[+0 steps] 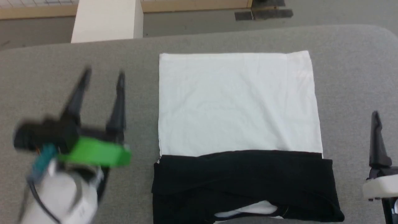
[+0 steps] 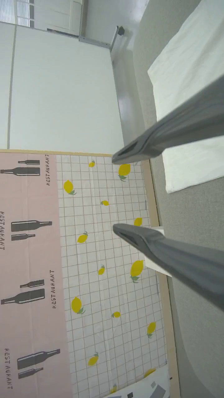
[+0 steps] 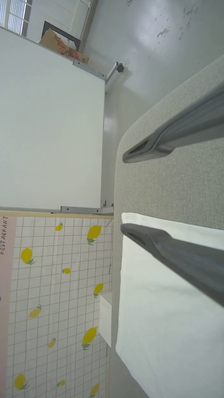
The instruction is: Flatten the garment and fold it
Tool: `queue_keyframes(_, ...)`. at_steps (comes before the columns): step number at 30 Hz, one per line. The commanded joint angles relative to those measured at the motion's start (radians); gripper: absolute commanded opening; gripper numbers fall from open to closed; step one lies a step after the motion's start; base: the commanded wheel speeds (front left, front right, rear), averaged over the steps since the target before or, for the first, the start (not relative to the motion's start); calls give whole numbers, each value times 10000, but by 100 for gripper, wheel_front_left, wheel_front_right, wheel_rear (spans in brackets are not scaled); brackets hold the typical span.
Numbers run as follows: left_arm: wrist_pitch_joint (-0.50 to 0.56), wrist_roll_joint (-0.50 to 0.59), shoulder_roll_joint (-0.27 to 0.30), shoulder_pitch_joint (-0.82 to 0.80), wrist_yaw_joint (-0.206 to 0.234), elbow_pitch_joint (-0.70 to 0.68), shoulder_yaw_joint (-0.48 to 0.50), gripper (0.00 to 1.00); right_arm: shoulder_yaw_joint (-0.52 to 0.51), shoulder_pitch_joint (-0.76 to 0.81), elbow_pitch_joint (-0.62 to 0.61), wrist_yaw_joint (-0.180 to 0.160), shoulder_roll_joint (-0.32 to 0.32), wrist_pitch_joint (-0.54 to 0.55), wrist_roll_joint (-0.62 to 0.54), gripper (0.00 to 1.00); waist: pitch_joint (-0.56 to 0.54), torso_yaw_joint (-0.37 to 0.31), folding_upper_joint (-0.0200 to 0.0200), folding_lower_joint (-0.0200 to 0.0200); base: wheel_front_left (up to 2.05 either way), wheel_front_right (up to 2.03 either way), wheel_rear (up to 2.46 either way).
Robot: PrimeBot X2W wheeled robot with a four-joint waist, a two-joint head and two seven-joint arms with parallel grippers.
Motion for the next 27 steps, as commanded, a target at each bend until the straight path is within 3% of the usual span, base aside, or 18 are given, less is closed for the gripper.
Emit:
queue_keyframes(1,408,95,241,-994,-299,143,-24,100,18,-256,-154,-13,9,51,94,100,950,127,0,0,0,0,0)
queue_keyframes(2,1094,58,405,-2441,-750,417,-123,100,54,-477,-369,-13,9,105,83,100,1415,143,0,0,0,0,0)
queue_keyframes(5,2060,-127,528,-4613,-1436,1162,-248,100,189,-793,-712,-13,9,168,71,100,2192,94,0,0,0,0,0)
queue_keyframes(10,3431,-522,367,-6956,-2200,2777,-599,100,309,-1265,-898,-13,10,224,137,100,3172,-80,0,0,0,0,0)
queue_keyframes(19,5642,-1077,318,-8464,-2829,5407,-1181,100,702,-1806,-658,-13,10,121,407,100,4071,-837,0,0,0,0,0)
queue_keyframes(27,6726,-1512,500,-8470,-2785,6011,-1169,100,590,-1980,-413,-13,10,8,609,100,4732,-1337,0,0,0,0,0)
